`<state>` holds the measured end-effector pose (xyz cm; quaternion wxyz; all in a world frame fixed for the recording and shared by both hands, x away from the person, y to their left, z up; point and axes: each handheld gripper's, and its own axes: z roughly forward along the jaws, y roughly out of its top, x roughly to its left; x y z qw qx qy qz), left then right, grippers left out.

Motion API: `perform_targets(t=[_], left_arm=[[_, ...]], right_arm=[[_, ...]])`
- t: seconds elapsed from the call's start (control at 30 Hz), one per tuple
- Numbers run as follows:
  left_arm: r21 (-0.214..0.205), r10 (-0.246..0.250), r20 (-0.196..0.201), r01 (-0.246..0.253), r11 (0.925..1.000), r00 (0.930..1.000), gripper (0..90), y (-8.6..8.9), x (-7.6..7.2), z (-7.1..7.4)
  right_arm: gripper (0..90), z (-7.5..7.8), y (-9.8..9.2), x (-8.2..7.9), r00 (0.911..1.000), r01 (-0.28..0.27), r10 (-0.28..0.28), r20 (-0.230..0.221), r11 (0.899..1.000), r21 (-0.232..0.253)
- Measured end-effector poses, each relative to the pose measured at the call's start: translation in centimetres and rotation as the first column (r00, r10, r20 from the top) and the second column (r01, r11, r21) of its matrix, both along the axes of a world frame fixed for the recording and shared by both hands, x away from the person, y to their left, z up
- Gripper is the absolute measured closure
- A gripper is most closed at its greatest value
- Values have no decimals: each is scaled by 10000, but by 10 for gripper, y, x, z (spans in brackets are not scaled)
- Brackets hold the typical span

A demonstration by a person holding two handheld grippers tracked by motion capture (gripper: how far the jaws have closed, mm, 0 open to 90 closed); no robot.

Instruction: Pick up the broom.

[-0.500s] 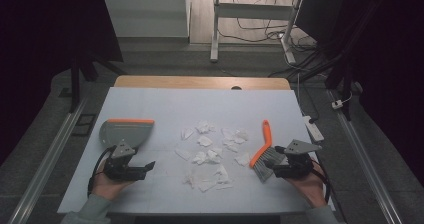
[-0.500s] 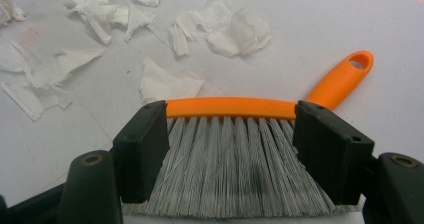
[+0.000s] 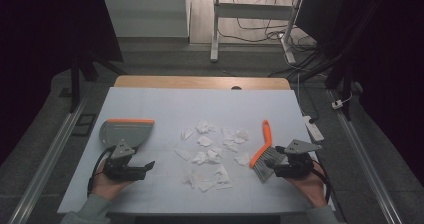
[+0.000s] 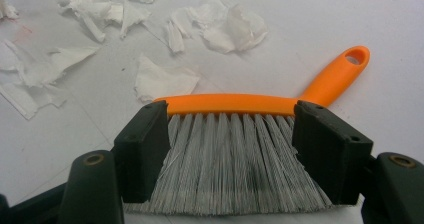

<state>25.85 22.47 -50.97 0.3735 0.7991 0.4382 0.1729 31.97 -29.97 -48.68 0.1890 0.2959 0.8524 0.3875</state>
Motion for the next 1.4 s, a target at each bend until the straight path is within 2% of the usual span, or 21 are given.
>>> perform_targets(t=[0.23,0.33,0.57,0.8,0.83,0.93,1.0,1.07,1.1,1.2,1.3,1.33,1.37,1.4], left_arm=[[23,31,75,-32,10000,10000,193,0,0,0],[19,34,74,-34,10000,10000,194,0,0,0],[53,49,104,-50,10000,9999,196,1,1,0],[76,15,122,-16,10000,9999,197,0,2,0],[65,16,130,-17,10000,9999,197,0,2,0],[74,-16,144,15,10000,9999,198,0,3,0],[141,-48,129,46,9999,9999,198,0,3,0],[170,-68,126,66,9998,9999,199,-1,3,-1],[185,-76,132,73,9998,9999,199,-1,3,-1],[213,-84,132,81,9997,9999,199,-1,3,-1],[223,-87,130,84,9997,9999,199,-1,3,-1],[222,-90,134,87,9997,9999,199,-1,3,-1],[217,-88,136,85,9997,9999,199,-1,3,-1],[221,-88,138,85,9997,9999,199,-1,3,-1]], right_arm=[[311,1,0,0,9999,101,-101,-57,9999,32],[308,2,1,1,9999,135,-135,43,9998,-129],[308,3,2,2,9997,258,-258,7,9995,-179],[319,14,6,0,9987,489,-487,166,9987,-110],[325,21,8,0,9974,704,-704,134,9975,-8],[325,28,10,2,9968,797,-797,57,9968,-47],[332,39,14,9,9949,975,-978,-244,9952,-131],[335,41,15,11,9941,1029,-1035,-317,9945,-204],[342,49,20,18,9910,1197,-1223,-536,9916,-498],[344,54,24,25,9876,1301,-1360,-789,9886,-755],[352,61,31,41,9767,1592,-1730,-1267,9808,-1123],[352,61,31,41,9767,1592,-1730,-1267,9808,-1123],[352,64,33,50,9695,1728,-1909,-1535,9772,-1236],[352,64,33,50,9695,1728,-1909,-1535,9772,-1236]])
